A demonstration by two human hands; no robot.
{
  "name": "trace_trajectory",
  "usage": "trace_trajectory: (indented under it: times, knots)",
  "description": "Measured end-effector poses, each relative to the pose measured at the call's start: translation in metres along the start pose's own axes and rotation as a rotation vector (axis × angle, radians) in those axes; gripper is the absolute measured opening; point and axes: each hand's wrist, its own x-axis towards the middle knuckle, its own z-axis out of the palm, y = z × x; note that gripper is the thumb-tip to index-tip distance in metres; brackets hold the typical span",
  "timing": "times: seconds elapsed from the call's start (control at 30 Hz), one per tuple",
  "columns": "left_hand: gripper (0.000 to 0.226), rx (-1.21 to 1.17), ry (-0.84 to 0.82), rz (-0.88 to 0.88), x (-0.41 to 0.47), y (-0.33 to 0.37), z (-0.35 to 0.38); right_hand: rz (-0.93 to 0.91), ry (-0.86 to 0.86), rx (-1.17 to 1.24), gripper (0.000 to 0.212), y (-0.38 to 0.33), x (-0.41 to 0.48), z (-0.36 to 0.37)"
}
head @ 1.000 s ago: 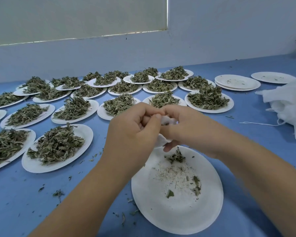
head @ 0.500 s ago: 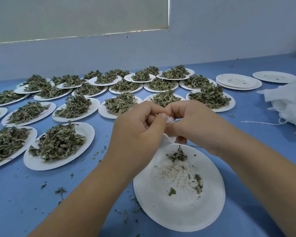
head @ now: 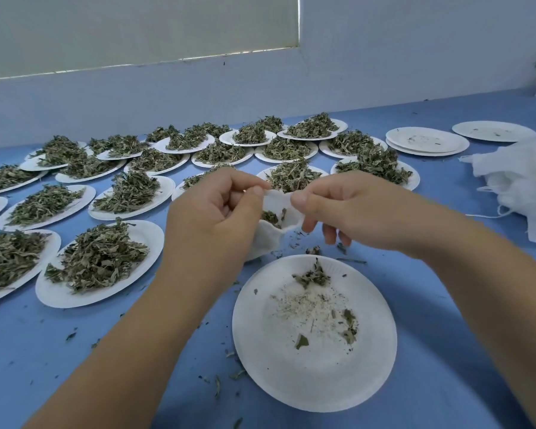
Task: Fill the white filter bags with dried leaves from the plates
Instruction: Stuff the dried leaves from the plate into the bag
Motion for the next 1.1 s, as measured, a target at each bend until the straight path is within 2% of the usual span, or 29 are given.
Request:
trace_trajectory:
  times: [0.07,0.17,0.27,0.5,0.73,0.83,0.97,1.1]
  knots:
    - [0.021,0.002,0.025,-0.014,0.002,-0.002,-0.001,0.005,-0.075,-0.088,0.033,0.003,-0.003,-0.007]
    - [0.022,0.005,0.036,-0.028,0.002,-0.003,-0.002,-0.002,-0.213,-0.306,0.017,0.010,-0.004,-0.006]
    - [0.021,0.020,0.031,-0.023,0.002,-0.003,-0.001,-0.016,-0.306,-0.487,0.026,0.011,-0.006,0.000]
    - [0.021,0.038,0.037,-0.018,0.002,-0.003,0.000,-0.067,-0.358,-0.511,0.039,0.003,-0.011,0.011]
    - [0.020,0.039,0.042,-0.023,0.003,-0.004,-0.001,-0.091,-0.335,-0.502,0.026,0.002,-0.012,0.012]
    - [0.020,0.039,0.036,-0.023,0.003,-0.004,-0.001,-0.058,-0.294,-0.514,0.026,0.003,-0.011,0.008]
    - [0.018,0.026,0.025,-0.027,0.003,-0.005,0.000,-0.003,-0.295,-0.538,0.014,0.001,-0.013,0.013]
    - [0.018,0.013,0.015,-0.018,0.003,-0.005,0.000,0.017,-0.265,-0.562,0.019,-0.005,-0.016,0.027]
